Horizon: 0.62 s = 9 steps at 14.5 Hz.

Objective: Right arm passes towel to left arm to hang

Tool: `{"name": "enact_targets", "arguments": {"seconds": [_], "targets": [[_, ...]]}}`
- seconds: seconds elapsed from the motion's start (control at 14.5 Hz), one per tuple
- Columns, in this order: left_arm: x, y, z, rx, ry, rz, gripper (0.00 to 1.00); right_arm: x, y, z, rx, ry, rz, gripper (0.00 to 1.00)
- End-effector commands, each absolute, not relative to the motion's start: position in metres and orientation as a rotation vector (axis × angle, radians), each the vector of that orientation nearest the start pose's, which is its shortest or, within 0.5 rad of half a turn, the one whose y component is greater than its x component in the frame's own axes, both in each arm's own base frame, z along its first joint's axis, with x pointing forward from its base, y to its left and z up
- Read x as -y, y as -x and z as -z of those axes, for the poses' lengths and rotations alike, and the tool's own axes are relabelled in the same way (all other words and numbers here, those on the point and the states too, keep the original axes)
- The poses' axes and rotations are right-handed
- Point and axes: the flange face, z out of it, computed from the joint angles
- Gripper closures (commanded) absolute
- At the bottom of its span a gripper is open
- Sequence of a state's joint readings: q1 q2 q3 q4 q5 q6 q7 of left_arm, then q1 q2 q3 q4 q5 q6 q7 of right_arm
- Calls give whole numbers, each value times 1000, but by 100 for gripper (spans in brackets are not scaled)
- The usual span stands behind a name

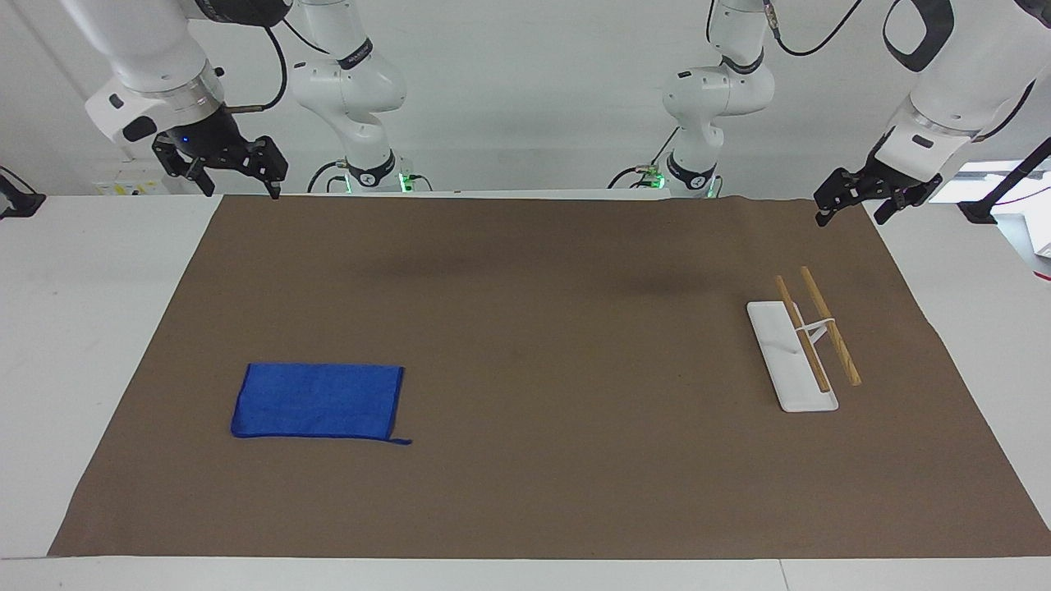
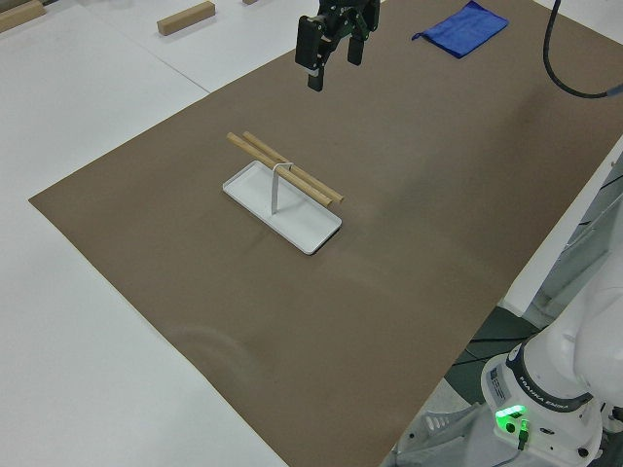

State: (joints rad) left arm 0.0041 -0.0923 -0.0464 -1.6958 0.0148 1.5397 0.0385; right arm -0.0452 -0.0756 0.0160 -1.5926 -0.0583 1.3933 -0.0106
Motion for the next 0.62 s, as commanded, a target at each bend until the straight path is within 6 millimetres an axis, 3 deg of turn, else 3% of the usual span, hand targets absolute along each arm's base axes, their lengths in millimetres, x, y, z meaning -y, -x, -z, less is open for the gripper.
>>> {"name": "enact_targets", "arguments": {"seconds": [0.0, 0.41, 0.55], "targets": [[19, -513, -612, -143, 3103, -79, 0, 22, -512, -642, -18, 3177, -183, 0], [19, -513, -611, -143, 3103, -81, 0, 32, -502, -635, -40, 3149, -277, 0], [19, -513, -612, -143, 3103, -79, 0, 28, -512, -638, 58, 3119, -169, 0]]}}
